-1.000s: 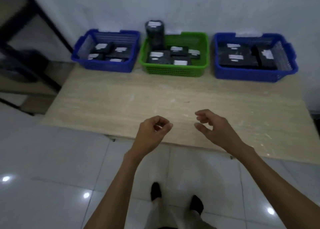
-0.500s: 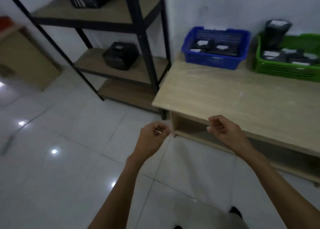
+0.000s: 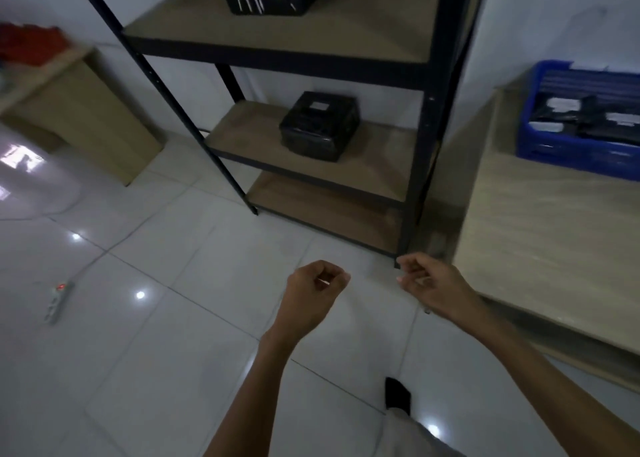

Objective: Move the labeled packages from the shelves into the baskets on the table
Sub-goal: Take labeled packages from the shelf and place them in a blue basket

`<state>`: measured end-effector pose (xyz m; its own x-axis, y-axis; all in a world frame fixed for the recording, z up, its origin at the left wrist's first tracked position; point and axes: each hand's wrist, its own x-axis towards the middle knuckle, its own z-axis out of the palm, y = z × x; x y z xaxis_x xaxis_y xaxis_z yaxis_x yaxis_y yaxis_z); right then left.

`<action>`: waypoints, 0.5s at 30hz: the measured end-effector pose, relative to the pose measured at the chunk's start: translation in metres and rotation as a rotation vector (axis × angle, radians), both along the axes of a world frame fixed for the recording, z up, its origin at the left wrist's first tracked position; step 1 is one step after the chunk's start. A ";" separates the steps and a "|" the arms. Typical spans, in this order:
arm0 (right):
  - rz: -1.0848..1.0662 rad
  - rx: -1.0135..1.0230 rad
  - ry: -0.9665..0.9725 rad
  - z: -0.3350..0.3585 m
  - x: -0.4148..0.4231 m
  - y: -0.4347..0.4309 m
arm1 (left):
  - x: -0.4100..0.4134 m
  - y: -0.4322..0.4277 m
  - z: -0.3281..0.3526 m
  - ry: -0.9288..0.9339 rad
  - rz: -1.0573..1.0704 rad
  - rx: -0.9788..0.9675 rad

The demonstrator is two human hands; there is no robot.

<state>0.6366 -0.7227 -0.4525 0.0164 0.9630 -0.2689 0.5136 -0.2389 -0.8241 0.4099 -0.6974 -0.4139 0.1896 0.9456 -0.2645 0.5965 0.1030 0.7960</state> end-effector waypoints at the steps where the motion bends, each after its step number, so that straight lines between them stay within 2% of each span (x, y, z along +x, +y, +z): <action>1: 0.021 -0.006 -0.012 -0.001 -0.016 0.022 | -0.014 0.022 0.001 -0.001 -0.006 -0.003; 8: 0.055 -0.039 -0.078 0.003 -0.126 0.163 | -0.115 0.159 -0.002 -0.076 0.057 0.000; 15: -0.156 -0.051 -0.101 -0.065 -0.219 0.295 | -0.210 0.317 -0.092 -0.114 -0.080 -0.106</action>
